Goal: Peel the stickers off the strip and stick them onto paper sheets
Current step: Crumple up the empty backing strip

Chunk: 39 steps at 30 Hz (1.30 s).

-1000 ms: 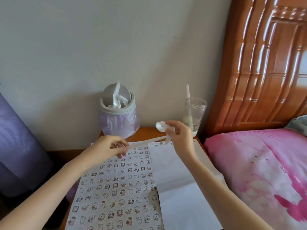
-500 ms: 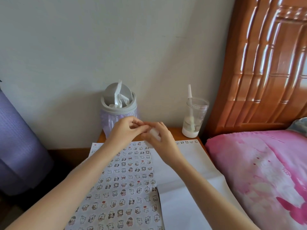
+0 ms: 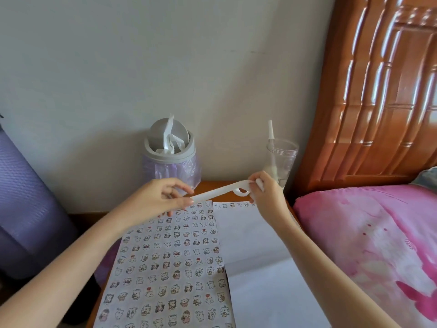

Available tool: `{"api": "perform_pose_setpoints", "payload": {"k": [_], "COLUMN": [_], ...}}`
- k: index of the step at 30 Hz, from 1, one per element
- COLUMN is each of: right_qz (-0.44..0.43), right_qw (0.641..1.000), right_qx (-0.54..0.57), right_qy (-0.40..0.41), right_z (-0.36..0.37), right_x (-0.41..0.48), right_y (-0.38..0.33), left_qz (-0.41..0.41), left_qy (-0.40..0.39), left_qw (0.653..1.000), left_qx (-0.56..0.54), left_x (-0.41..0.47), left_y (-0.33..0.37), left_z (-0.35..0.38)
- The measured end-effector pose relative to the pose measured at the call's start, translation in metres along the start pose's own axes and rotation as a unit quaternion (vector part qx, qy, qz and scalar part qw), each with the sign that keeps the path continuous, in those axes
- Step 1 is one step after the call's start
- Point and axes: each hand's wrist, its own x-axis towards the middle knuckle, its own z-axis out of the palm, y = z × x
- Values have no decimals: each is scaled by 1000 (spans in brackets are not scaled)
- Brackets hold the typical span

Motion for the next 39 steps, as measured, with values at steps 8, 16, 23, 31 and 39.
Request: {"api": "perform_pose_setpoints", "payload": {"k": [8,16,23,31,39], "right_qz": [-95,-82,-24,-67,-39], "right_qw": [991,974,994,991,967], "right_qx": [-9,116,77,35,111], "right_qy": [-93,-175,-77,-113,-224], "right_z": [25,36,13,10,26], "right_x": [-16,-25,-7,-12,-26], "right_y": [-17,-34,-16,-16,-33], "left_qz": [39,71,28,53,37], "left_qy": [144,190,118,140,175], "left_qw": [988,975,991,989,983], "left_qx": [45,-85,-56,-18,-50], "left_x": [16,29,13,8,29], "left_y": [11,30,17,7,24], "left_z": [33,54,35,21,48]}}
